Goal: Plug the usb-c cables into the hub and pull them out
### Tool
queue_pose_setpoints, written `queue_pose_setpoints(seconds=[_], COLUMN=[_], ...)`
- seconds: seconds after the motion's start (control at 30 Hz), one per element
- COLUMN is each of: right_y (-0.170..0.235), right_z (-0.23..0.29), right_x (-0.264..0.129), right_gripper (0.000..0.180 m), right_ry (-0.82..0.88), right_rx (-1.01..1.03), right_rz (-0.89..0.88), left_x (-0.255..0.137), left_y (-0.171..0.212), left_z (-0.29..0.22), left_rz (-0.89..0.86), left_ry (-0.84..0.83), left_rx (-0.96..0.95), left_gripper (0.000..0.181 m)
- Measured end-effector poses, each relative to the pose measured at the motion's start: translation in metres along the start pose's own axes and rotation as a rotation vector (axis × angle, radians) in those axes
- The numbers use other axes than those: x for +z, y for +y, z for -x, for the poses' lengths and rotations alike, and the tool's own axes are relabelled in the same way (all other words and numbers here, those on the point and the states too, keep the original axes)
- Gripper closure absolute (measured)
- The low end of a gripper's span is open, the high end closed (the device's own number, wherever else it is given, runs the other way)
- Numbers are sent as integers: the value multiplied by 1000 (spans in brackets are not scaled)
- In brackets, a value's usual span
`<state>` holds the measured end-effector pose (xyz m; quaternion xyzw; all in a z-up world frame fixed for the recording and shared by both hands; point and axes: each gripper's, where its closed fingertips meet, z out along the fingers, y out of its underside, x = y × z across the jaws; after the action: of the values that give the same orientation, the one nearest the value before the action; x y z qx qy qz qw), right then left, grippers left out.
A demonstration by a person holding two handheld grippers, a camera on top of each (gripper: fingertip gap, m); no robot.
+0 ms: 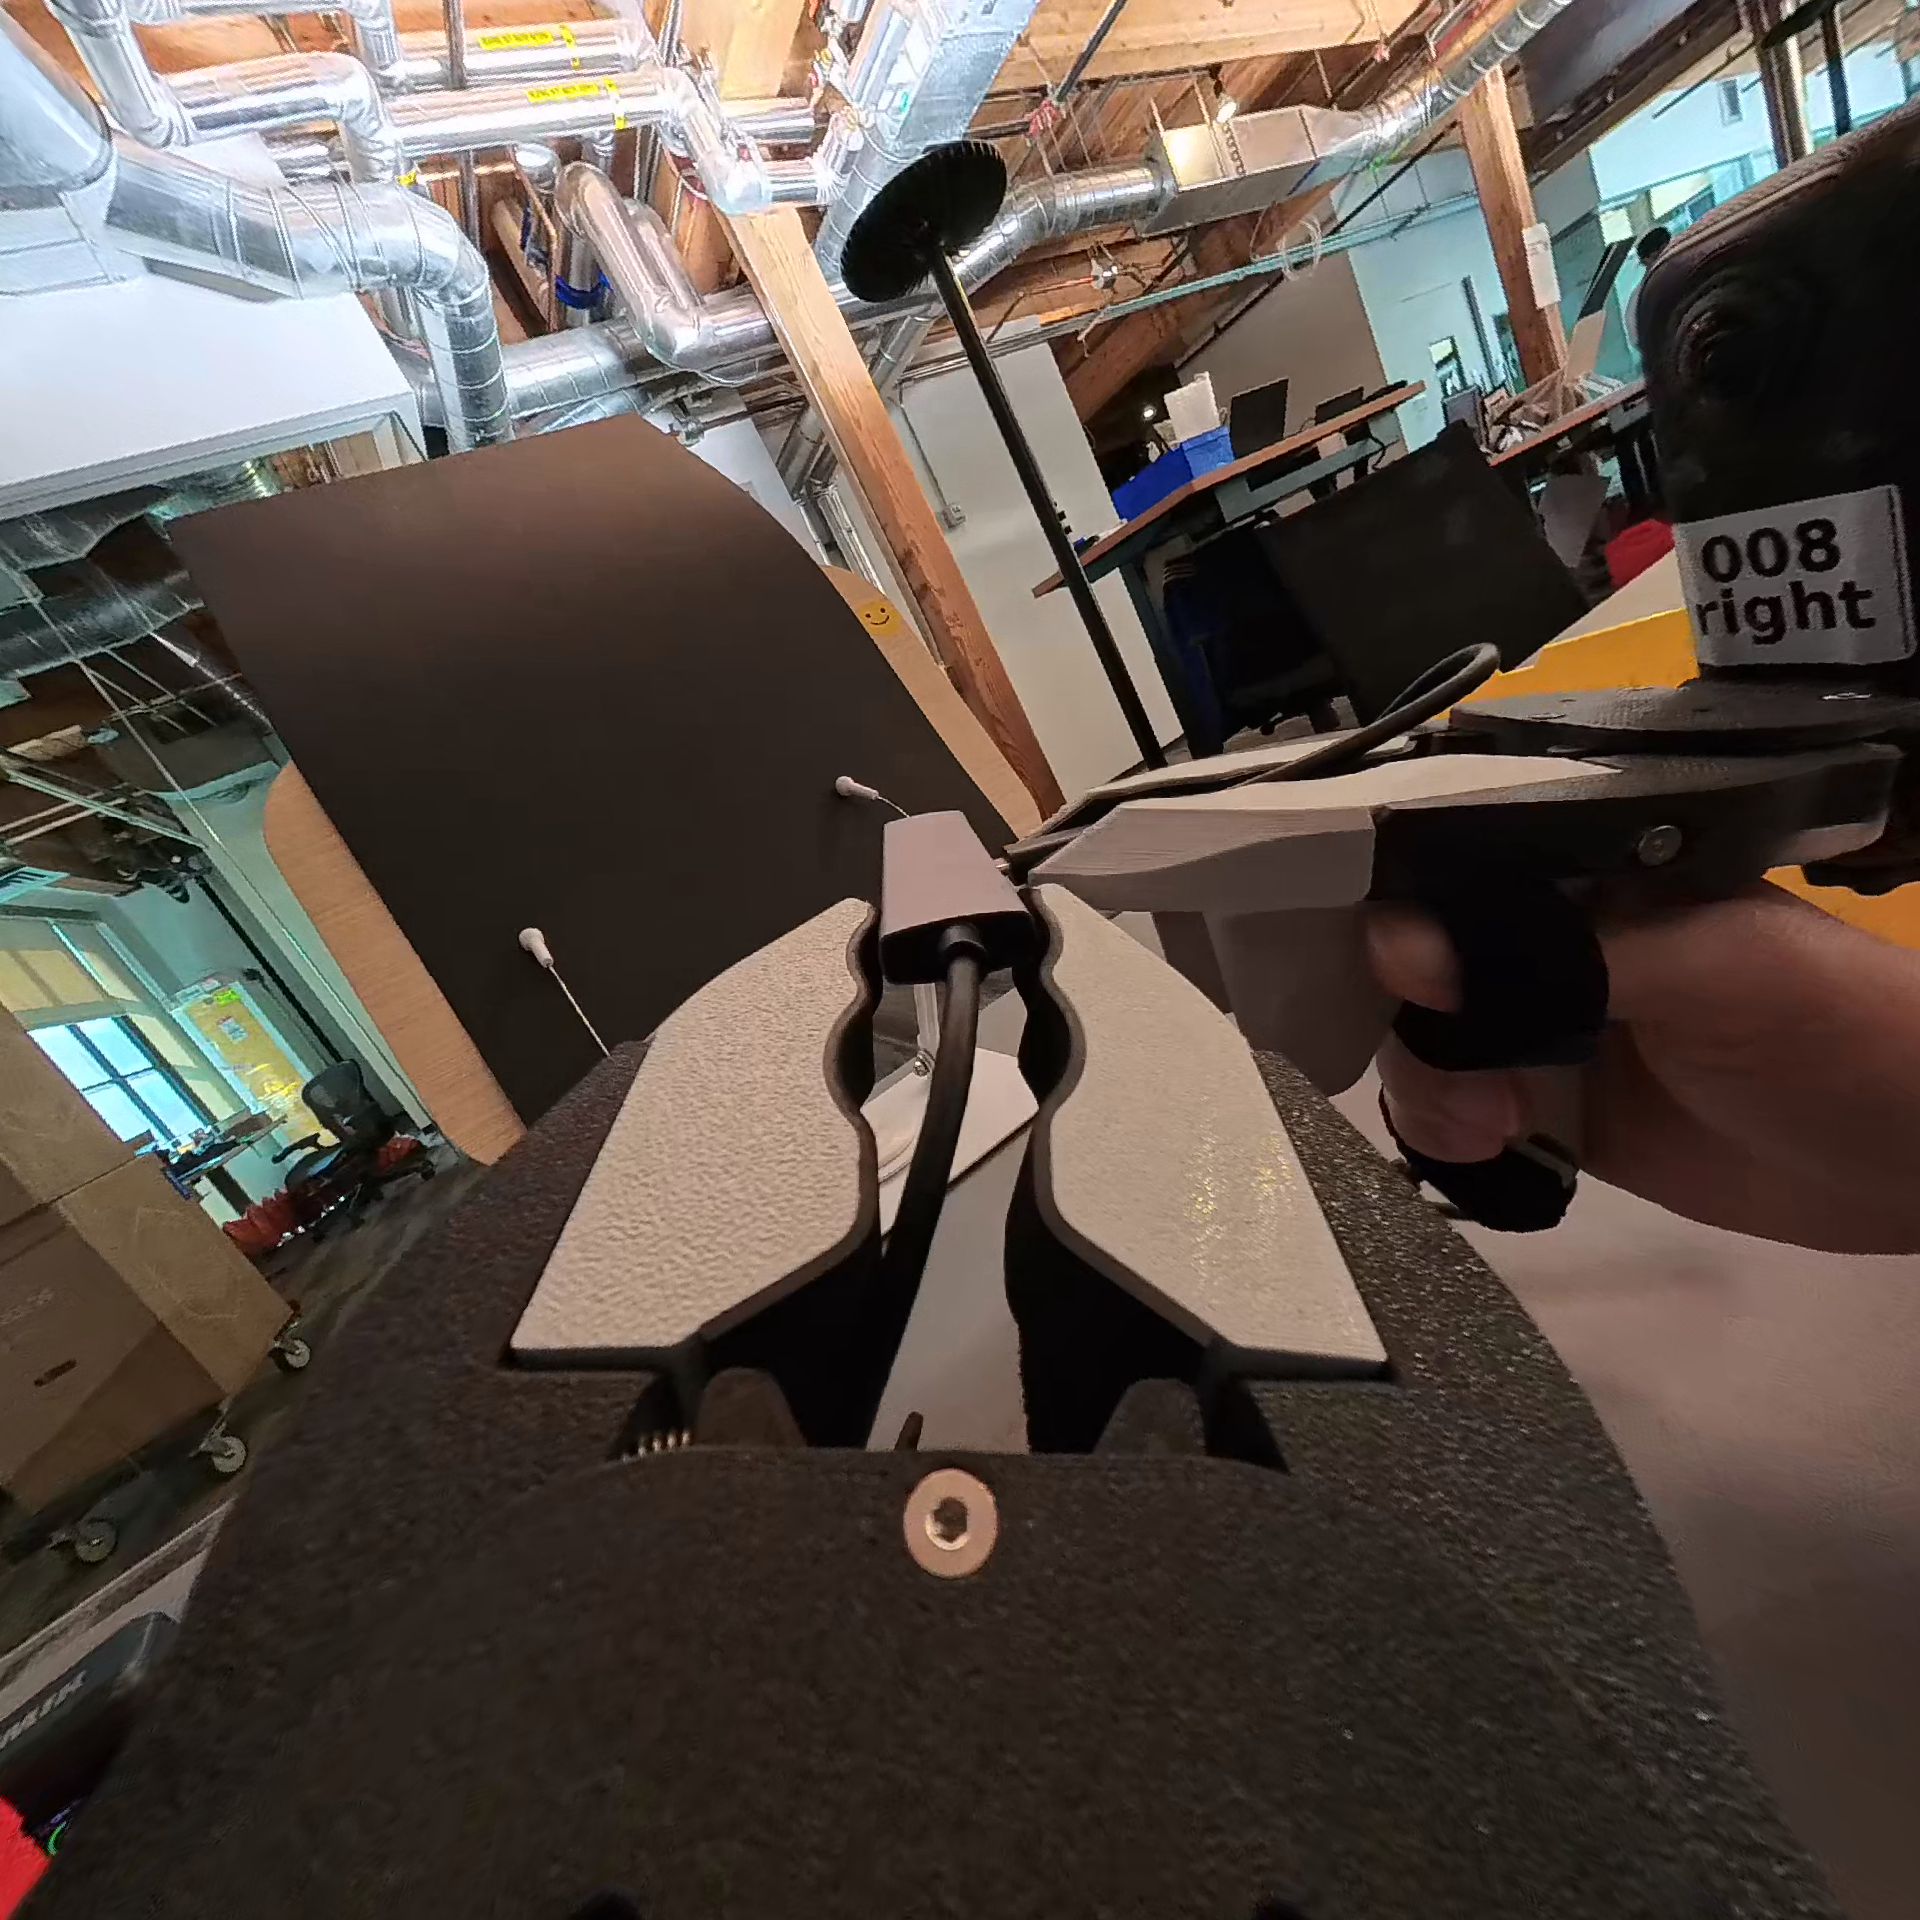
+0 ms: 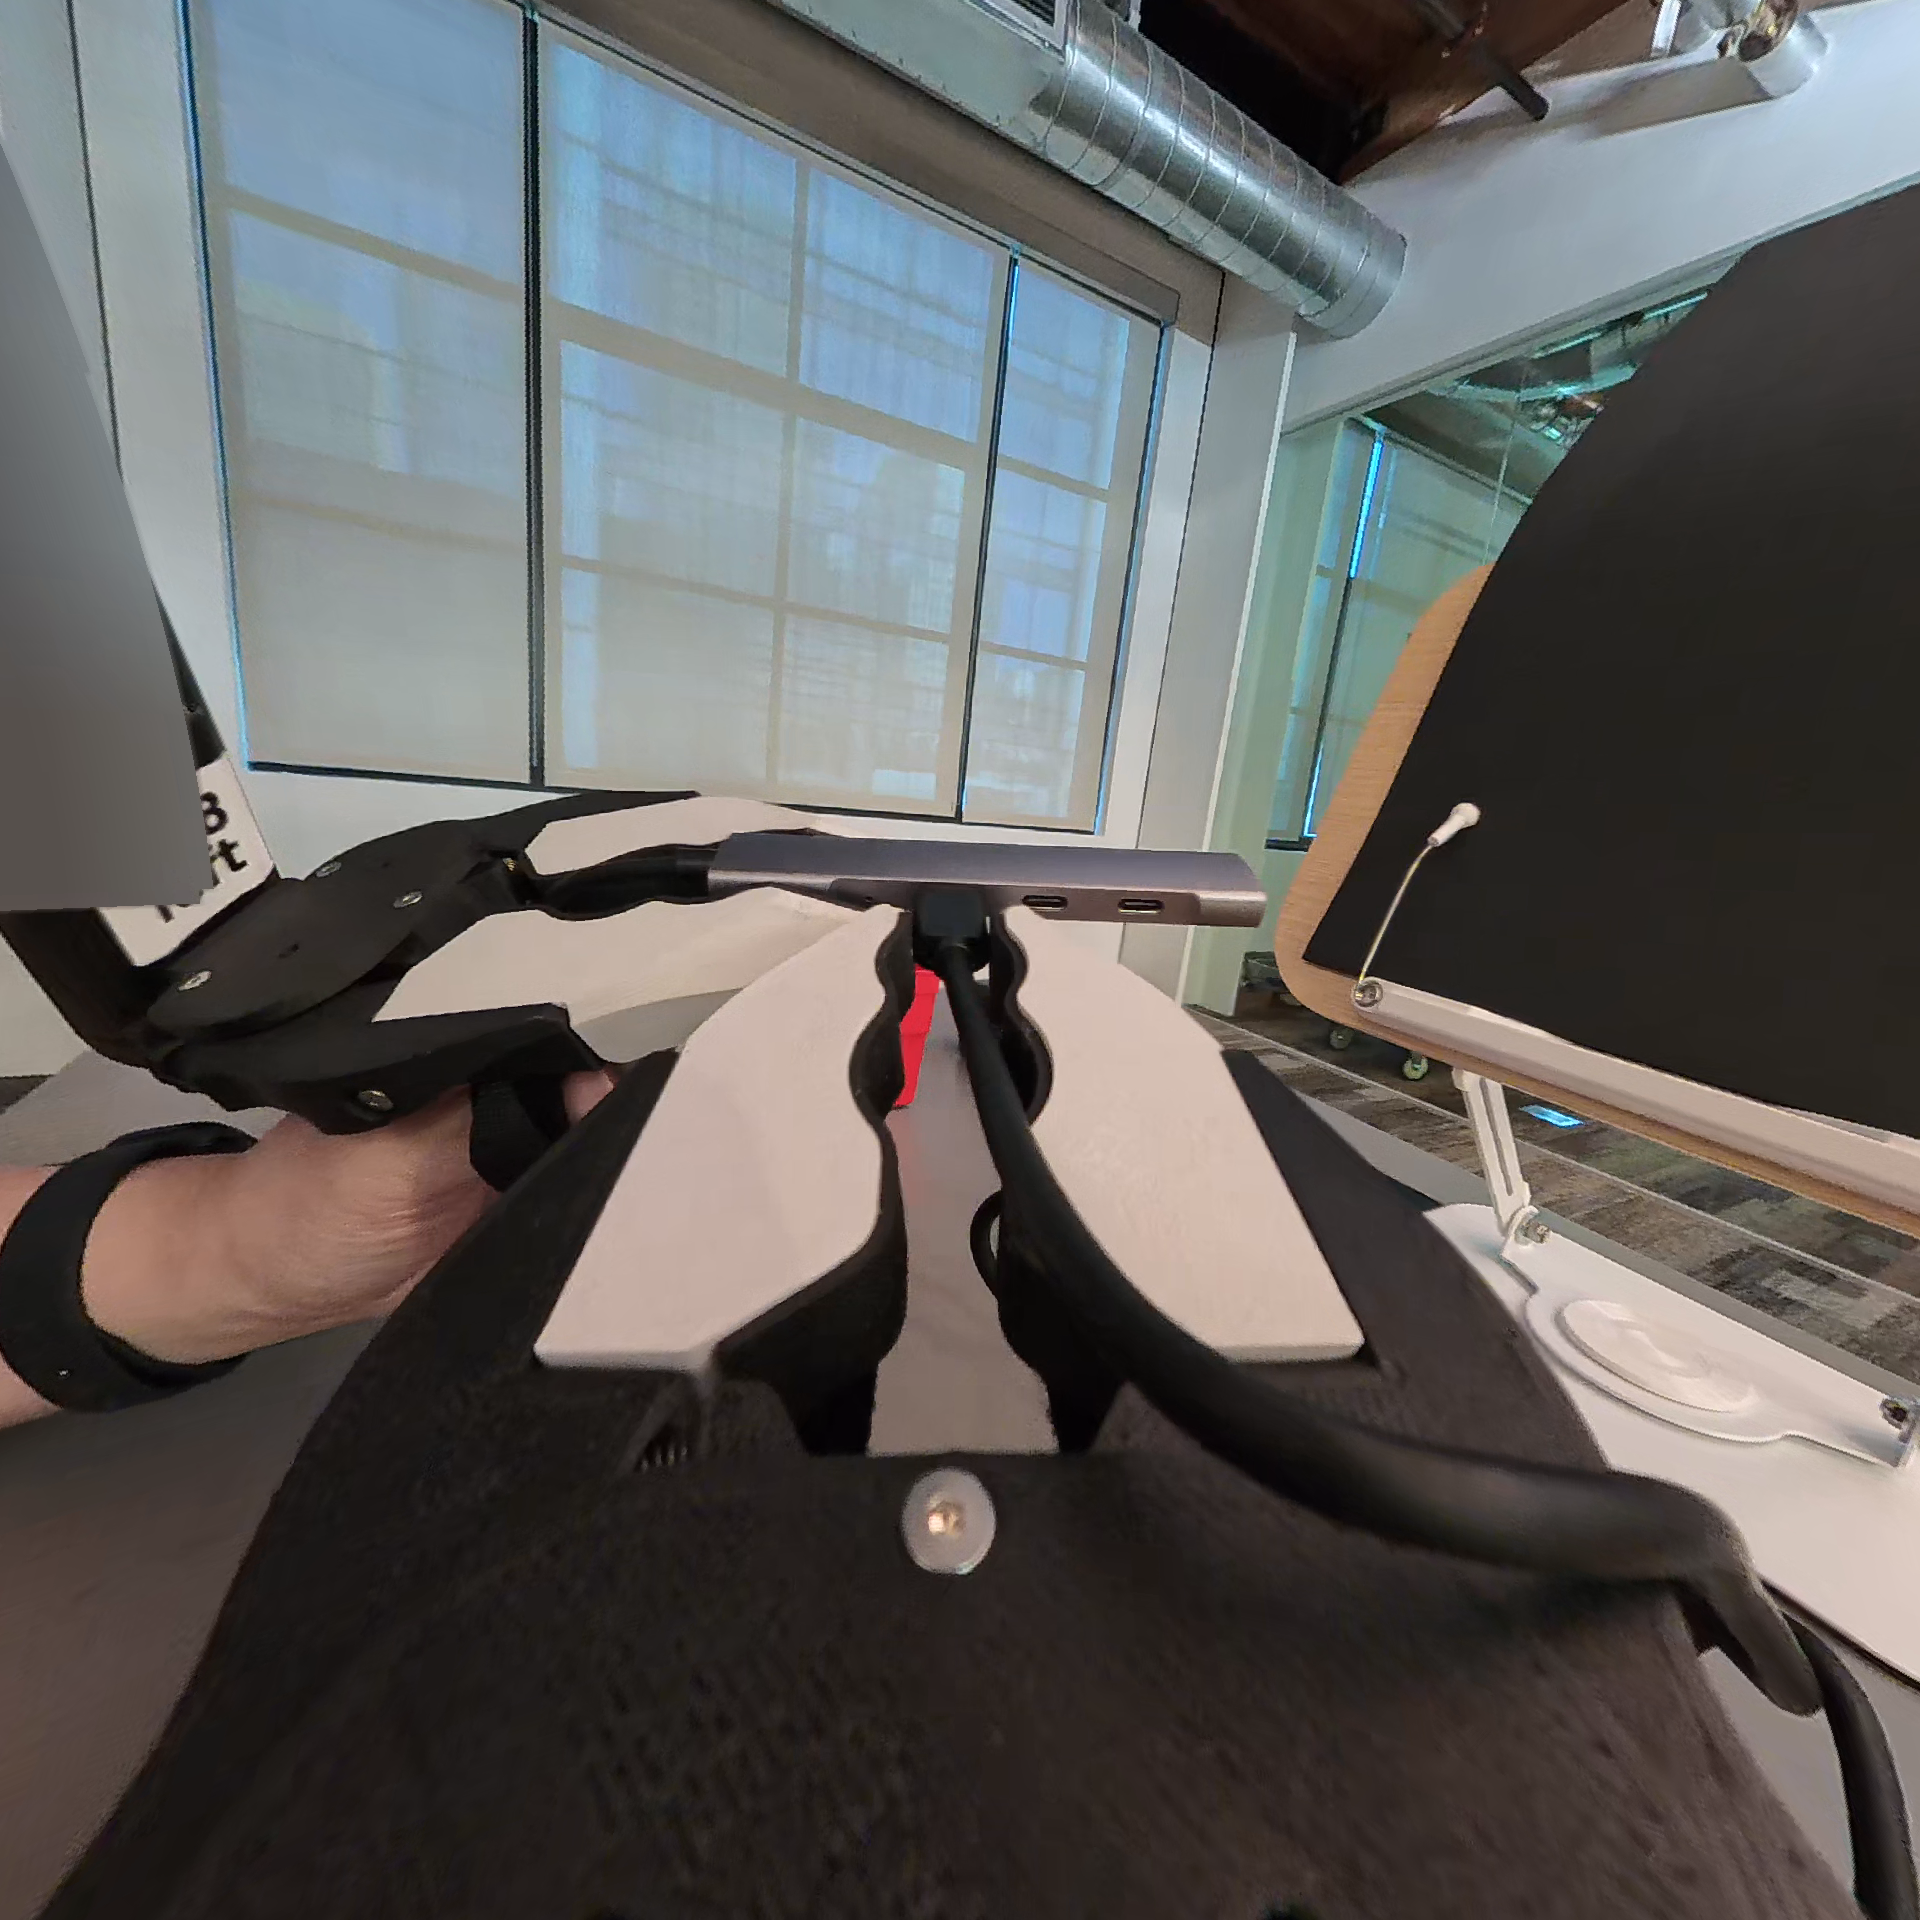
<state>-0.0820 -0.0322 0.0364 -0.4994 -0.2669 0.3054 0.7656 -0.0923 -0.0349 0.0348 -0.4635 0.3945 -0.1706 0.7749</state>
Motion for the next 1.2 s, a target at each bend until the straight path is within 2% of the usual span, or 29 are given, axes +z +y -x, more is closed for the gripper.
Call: queue_pose_setpoints(seconds=[0.2,0.37,0.77,1.2], right_y=[-2,-3,-15,-21], right_z=[0,1,8,14], right_x=[-2,-1,-2,-2], right_gripper=[166,166,166,166], right_ry=[15,18,51,35], right_rx=[-22,-44,-125,-131], right_rz=[4,16,-28,-34], left_x=[1,1,-4,-8], left_y=[-1,-3,-16,-22], left_z=[-1,-2,-4,-5], left_rz=[-7,-17,-32,11], left_ry=[-10,63,119,141], left_rx=[4,-122,-230,-138], left_gripper=[157,157,155,155])
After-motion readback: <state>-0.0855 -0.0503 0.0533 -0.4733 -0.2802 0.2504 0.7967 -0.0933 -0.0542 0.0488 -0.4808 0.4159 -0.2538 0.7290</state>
